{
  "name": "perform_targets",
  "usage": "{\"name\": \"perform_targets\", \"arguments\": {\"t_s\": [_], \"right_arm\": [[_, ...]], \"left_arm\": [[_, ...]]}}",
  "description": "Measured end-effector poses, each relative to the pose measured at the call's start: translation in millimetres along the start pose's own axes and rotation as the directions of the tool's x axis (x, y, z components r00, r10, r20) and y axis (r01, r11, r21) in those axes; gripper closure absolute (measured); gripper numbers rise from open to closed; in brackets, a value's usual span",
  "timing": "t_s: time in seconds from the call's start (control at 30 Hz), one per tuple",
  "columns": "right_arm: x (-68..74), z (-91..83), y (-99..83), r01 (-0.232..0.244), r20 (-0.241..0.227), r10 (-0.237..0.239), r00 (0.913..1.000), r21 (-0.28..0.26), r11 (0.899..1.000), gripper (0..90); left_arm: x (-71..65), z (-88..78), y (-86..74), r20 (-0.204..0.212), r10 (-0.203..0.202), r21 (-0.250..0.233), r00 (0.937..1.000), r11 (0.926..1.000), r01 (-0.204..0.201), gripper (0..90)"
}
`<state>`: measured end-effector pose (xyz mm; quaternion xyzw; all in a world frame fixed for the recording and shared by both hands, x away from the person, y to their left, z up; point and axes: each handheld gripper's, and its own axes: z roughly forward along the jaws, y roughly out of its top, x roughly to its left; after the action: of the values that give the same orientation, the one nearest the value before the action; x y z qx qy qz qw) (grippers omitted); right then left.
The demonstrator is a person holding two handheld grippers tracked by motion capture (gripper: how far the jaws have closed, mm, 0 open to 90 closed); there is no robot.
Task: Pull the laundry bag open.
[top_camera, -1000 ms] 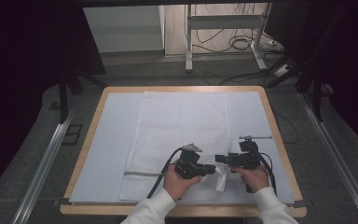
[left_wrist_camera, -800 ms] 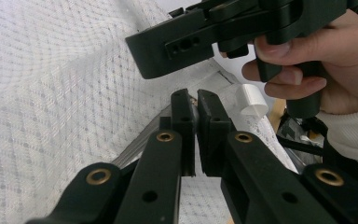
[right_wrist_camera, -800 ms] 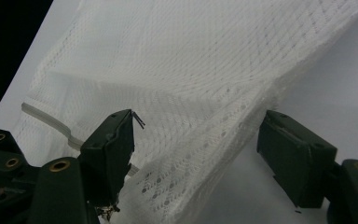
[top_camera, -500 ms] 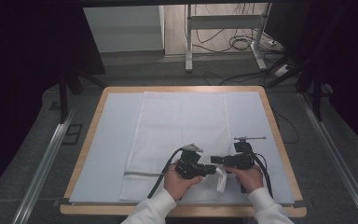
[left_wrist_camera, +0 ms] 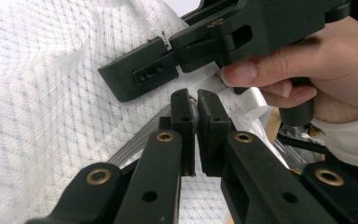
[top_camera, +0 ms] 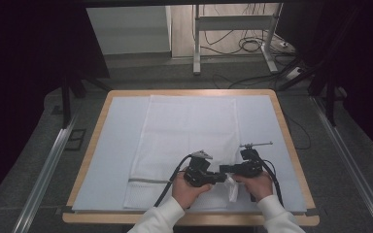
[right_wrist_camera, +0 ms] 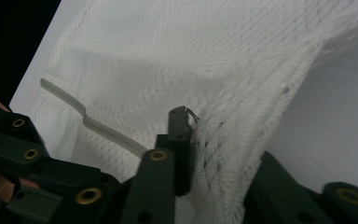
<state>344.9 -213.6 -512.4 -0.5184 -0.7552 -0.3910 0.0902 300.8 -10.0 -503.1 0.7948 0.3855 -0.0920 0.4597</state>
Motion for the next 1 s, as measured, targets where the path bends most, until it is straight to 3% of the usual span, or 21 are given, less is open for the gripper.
{"name": "perform_targets", "arguments": {"t_s": [0.1,1.0], "right_arm": [[0.0,-0.7,0.0,0.012,-0.005,-0.012,0.9999,0.002,1.0,87.8],[0.6,-4.9,-1.8,0.065,-0.021,-0.065,0.9976,-0.001,0.998,88.4]], "left_arm": [[1.3,0.2,-0.7,0.006,-0.006,-0.004,1.0,1.0,0.006,87.0],[11.8,-1.6,-8.2,0.02,-0.046,0.003,0.9987,0.9989,0.046,87.0]]}}
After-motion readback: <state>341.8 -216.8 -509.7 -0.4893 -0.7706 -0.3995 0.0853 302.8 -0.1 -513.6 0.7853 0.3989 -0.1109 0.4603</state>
